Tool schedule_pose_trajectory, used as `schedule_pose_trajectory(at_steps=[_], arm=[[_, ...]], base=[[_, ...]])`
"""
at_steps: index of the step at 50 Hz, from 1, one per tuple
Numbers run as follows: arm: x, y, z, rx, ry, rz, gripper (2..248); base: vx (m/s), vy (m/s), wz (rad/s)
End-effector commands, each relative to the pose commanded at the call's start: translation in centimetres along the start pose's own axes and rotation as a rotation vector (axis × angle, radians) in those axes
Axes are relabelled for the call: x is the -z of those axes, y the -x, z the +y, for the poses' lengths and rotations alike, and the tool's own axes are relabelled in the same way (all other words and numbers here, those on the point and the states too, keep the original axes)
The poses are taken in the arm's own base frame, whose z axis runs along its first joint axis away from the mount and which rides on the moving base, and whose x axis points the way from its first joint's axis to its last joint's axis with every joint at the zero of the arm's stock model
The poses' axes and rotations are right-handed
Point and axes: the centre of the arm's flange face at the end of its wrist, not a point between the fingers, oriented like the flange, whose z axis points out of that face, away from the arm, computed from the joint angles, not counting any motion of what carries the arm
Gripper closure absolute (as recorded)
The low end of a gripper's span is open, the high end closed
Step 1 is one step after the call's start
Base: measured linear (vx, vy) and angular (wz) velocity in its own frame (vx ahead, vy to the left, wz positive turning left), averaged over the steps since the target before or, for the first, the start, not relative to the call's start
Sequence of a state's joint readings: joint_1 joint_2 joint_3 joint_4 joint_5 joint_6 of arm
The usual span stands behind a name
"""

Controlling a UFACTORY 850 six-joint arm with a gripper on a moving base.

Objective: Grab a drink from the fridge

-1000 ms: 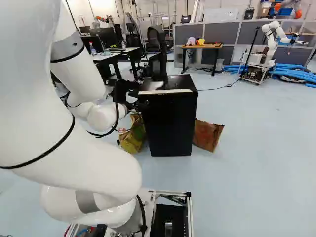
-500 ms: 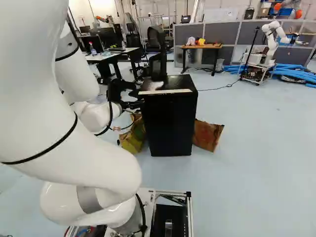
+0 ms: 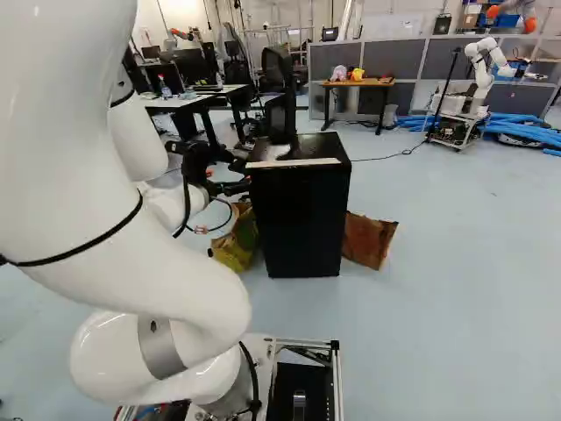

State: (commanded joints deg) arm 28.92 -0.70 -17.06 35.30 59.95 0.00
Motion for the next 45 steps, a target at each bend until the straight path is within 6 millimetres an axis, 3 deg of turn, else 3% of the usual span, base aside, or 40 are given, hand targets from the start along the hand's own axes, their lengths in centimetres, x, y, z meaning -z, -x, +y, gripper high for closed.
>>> schedule_pose_trajectory(at_steps=[45], arm=[[-3.5, 3.5, -3.8, 0.0, 0.134, 0.069, 3]], base=[[0.0, 0.0, 0.0]])
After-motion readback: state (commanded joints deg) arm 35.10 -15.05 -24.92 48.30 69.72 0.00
